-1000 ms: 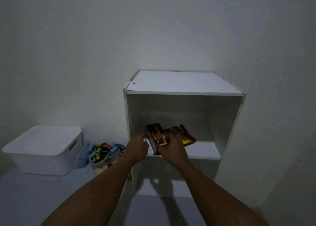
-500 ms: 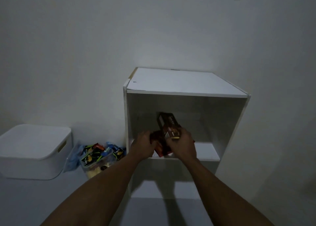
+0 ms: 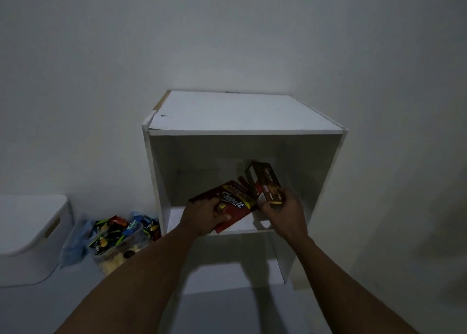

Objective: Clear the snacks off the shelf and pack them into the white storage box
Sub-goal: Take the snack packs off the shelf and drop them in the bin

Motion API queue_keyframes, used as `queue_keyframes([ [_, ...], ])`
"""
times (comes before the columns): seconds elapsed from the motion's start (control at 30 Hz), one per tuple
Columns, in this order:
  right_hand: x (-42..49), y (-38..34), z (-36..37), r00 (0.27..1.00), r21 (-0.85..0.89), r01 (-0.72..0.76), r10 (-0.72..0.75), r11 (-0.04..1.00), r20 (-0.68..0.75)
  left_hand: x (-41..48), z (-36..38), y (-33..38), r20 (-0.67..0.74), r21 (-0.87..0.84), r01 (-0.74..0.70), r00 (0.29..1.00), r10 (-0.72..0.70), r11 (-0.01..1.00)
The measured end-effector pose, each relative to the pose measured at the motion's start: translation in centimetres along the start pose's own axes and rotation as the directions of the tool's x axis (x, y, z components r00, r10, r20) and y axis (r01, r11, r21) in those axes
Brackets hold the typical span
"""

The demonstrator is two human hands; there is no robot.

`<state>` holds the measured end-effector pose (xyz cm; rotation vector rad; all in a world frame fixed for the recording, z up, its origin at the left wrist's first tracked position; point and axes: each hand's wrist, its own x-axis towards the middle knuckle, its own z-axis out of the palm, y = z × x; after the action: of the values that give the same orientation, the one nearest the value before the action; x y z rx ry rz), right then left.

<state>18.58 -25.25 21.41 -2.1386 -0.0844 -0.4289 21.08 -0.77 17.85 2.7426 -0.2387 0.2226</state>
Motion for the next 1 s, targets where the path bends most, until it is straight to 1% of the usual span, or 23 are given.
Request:
queue_keyframes([
  [0.07, 0.0, -0.2, 0.4, 1.000, 0.019, -0.002, 0.002, 1.000, -0.008, -0.6, -0.2, 0.3, -0.080, 0.010, 0.013, 0.997, -0.012, 1.000],
  [0.23, -0.1, -0.4, 1.3, 0.999, 0.074, -0.028, 0.027, 0.997, 0.019, -2.3, -0.2, 0.9, -0.201, 0.072, 0.080, 0.978, -0.064, 0.994],
  [0.33, -0.3, -0.5, 1.2, 0.999, 0.079, -0.023, 0.021, 0.997, 0.029, -2.9, -0.1, 1.5, -0.235, 0.104, 0.104, 0.969, -0.078, 0.989],
  [0.47, -0.3, -1.2, 0.4, 1.000, 0.081, -0.013, 0.012, 0.997, 0.008, -2.8, -1.3, 1.9, -0.210, 0.003, 0.107, 0.972, -0.104, 0.994],
  [0.67, -0.2, -2.1, -1.2, 1.000, 0.106, 0.014, -0.013, 0.994, -0.012, -2.2, -4.4, 2.7, -0.251, -0.144, 0.048, 0.964, -0.084, 0.988],
  [0.77, -0.6, -2.2, -1.7, 0.999, 0.111, 0.044, -0.043, 0.993, -0.017, -2.3, -5.4, 2.9, -0.296, -0.171, 0.031, 0.952, -0.081, 0.985],
  [1.0, -1.8, -2.3, -2.9, 0.995, 0.087, 0.099, -0.100, 0.991, 0.007, -3.7, -6.0, 3.8, -0.359, -0.165, -0.006, 0.932, -0.054, 0.986],
])
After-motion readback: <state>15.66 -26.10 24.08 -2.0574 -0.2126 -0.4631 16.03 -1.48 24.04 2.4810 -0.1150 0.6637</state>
